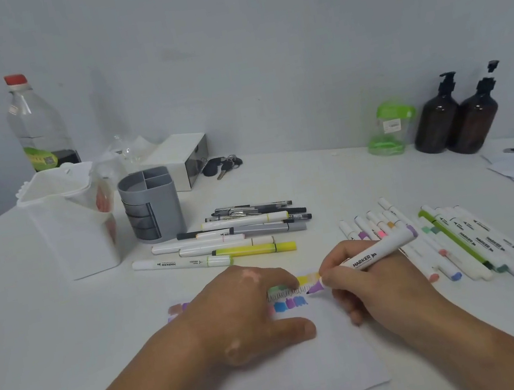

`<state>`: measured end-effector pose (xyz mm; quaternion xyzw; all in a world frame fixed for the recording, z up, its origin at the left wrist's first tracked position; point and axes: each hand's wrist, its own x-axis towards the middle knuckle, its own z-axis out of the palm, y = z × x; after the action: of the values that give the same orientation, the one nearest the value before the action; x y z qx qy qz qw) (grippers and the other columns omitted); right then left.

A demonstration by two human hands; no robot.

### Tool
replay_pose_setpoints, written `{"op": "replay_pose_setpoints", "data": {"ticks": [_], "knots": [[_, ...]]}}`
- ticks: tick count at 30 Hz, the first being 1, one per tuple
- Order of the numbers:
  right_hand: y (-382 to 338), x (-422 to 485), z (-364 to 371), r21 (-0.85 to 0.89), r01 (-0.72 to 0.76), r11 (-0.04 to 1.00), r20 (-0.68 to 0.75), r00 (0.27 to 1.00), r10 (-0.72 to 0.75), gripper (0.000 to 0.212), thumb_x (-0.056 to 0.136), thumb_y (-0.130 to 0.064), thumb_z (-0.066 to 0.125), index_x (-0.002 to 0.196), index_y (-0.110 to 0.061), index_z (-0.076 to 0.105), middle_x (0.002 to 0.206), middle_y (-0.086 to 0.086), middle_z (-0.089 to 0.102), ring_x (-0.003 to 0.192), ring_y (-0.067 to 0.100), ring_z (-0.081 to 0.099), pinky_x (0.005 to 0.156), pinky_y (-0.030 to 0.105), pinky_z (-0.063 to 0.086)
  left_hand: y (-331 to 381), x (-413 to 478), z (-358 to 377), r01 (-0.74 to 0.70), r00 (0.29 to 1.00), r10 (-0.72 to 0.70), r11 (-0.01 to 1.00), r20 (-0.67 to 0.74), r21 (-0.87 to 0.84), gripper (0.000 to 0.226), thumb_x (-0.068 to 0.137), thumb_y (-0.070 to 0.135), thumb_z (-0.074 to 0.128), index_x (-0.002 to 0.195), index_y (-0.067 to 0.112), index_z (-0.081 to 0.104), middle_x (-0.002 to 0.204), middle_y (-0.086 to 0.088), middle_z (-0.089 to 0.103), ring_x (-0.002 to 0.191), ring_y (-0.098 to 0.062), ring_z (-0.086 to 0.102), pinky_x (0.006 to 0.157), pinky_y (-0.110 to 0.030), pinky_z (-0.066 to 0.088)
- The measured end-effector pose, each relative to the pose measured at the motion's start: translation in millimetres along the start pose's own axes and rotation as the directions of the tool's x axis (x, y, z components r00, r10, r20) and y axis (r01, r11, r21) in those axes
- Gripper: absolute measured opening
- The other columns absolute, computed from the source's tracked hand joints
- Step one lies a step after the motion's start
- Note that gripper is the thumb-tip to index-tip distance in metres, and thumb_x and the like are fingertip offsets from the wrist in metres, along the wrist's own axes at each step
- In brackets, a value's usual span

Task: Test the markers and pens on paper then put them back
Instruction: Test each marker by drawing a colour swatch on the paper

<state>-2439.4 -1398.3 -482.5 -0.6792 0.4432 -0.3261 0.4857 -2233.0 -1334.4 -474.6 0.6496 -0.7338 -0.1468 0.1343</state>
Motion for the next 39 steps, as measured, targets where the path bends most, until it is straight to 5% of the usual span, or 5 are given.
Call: {"op": "replay_pose_setpoints", "data": {"ticks": [5,11,39], "knots": [[-2.5,-1.2,2.8,-0.069,-0.002,0.998,-0.012,1.000,0.002,0.004,0.075,-0.023,0.074,0.071,-0.023,0.073,0.055,0.002,0.065,0.046,0.017,0.055,0.047,0.028,0.047,2.2,2.3,1.2,0.030,0.999,-0.030,0.999,0.018,0.018,0.072,0.068,0.079,0.067,0.131,0.047,0.055,0.122,0.018,0.063,0.095,-0.009,0.054,0.086,-0.027,0.051],[-4.1,-2.6,2.3,-0.135,-0.003,0.991,0.002,1.000,0.003,0.010,0.081,-0.020,0.075,0.074,-0.026,0.073,0.055,0.001,0.066,0.046,0.015,0.058,0.047,0.023,0.048,2.5,3.7,2.0,0.039,0.999,-0.039,0.999,0.022,0.022,0.074,0.068,0.078,0.068,0.133,0.045,0.056,0.127,0.018,0.062,0.096,-0.010,0.053,0.084,-0.026,0.049],[-7.5,-2.5,-2.4,-0.255,-0.011,0.967,-0.002,1.000,0.011,0.011,0.083,-0.020,0.070,0.073,-0.025,0.068,0.054,0.000,0.064,0.046,0.014,0.060,0.047,0.024,0.046,0.4,5.1,2.7,0.053,0.998,-0.053,0.998,0.025,0.029,0.072,0.066,0.080,0.069,0.130,0.050,0.055,0.097,0.021,0.059,0.080,0.001,0.049,0.068,-0.020,0.041]]}}
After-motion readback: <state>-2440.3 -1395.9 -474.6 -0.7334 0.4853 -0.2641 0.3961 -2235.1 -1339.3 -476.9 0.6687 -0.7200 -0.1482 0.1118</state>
